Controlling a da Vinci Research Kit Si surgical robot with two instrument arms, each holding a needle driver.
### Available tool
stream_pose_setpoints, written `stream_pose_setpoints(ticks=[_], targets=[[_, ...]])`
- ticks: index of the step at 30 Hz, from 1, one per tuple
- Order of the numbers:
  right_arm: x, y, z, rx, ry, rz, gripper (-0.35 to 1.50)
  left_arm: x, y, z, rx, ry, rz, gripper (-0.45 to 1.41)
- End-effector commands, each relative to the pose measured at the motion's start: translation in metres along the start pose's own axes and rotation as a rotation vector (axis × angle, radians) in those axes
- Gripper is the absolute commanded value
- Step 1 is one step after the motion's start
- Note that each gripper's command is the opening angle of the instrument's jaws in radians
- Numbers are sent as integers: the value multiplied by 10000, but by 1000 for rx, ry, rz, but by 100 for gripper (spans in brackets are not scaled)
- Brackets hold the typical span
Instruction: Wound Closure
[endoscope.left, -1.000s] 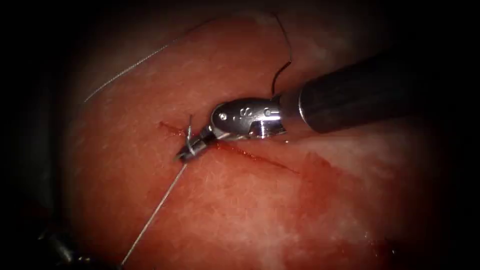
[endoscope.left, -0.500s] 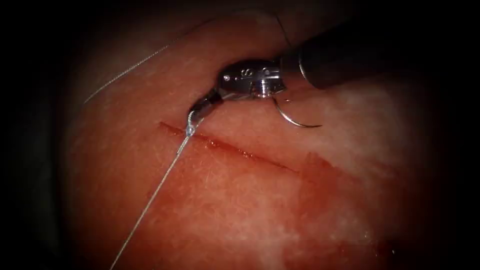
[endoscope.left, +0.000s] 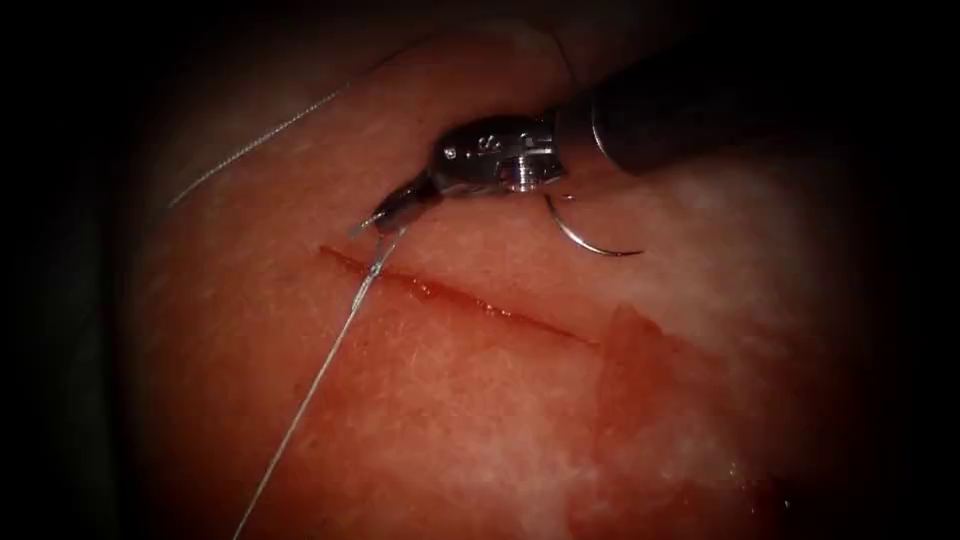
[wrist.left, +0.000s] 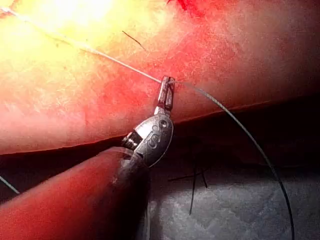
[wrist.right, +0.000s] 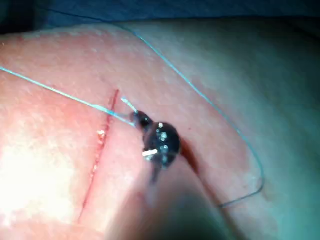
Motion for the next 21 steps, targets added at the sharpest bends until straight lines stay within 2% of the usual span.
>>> stream_pose_setpoints(ticks=[1, 4, 9, 15, 21], targets=[[-4, 0, 9, -22, 14, 15, -35, -7, 18, 5, -4, 3, -10, -45], [-8, 2, 9, -110, 74, 119, -35, -10, 26, 5, -4, 0, -16, -45], [-17, -2, 19, -153, 67, 157, -35, -10, 28, 4, -6, 0, -15, -45], [-33, 17, 1, -222, 62, 202, -35, -12, 38, -7, -7, -3, -27, -45], [-38, 13, 6, -240, 73, 220, -35, -18, 37, -8, -9, -6, -35, -45]])
